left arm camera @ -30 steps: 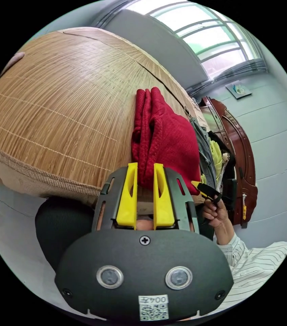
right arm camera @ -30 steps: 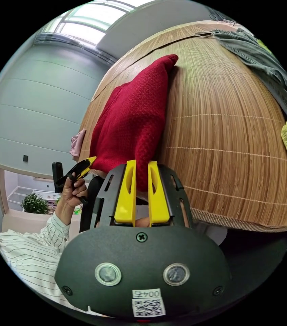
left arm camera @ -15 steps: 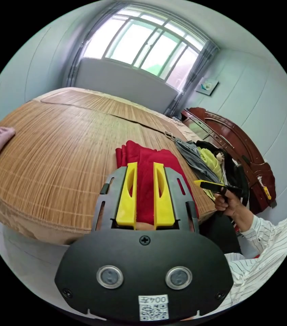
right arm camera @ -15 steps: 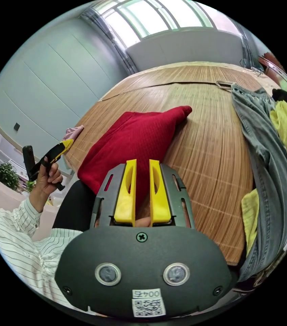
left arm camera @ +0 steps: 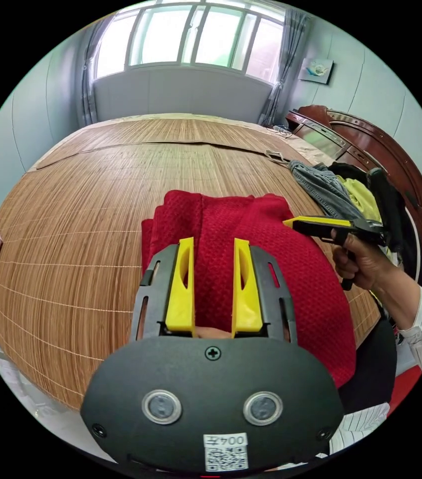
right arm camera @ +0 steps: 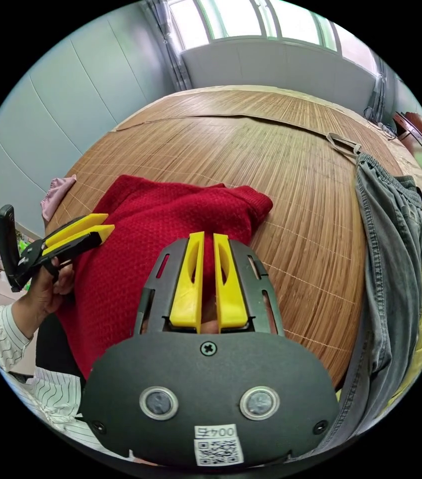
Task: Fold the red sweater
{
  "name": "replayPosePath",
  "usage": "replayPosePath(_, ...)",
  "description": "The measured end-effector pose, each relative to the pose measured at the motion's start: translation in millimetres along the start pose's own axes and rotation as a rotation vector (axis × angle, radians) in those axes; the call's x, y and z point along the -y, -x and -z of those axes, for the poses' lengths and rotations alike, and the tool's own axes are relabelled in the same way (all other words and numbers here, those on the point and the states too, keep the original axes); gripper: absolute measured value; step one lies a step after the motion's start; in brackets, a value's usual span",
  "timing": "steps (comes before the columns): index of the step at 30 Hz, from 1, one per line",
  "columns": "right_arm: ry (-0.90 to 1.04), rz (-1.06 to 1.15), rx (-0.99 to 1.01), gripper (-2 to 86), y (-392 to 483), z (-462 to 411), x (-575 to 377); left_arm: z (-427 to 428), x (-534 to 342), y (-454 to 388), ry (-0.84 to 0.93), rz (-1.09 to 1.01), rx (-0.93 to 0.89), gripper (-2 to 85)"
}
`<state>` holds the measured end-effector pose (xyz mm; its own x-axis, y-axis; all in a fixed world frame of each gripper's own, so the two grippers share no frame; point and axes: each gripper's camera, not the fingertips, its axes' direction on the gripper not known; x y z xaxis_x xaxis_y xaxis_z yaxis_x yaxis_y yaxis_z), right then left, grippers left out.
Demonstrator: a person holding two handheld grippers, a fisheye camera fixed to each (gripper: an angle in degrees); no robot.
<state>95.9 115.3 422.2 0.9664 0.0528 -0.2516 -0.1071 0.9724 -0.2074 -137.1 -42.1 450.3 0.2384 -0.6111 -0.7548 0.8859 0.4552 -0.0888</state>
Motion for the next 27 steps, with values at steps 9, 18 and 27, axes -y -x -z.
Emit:
replayPosePath(9,-0.070,-0.034,0.123,6.3,20,45,-14,37,5,-14,-0.089,-0.030,-0.035,11.2)
replayPosePath(18,-0.049,0.080,0.148,8.2,101,63,-91,45,-44,-9,0.036,-0.024,-0.100,11.5)
replayPosePath(27,-0.086,0.100,0.139,7.2,130,82,-118,92,-44,17,-0.062,0.027,-0.146,12.0)
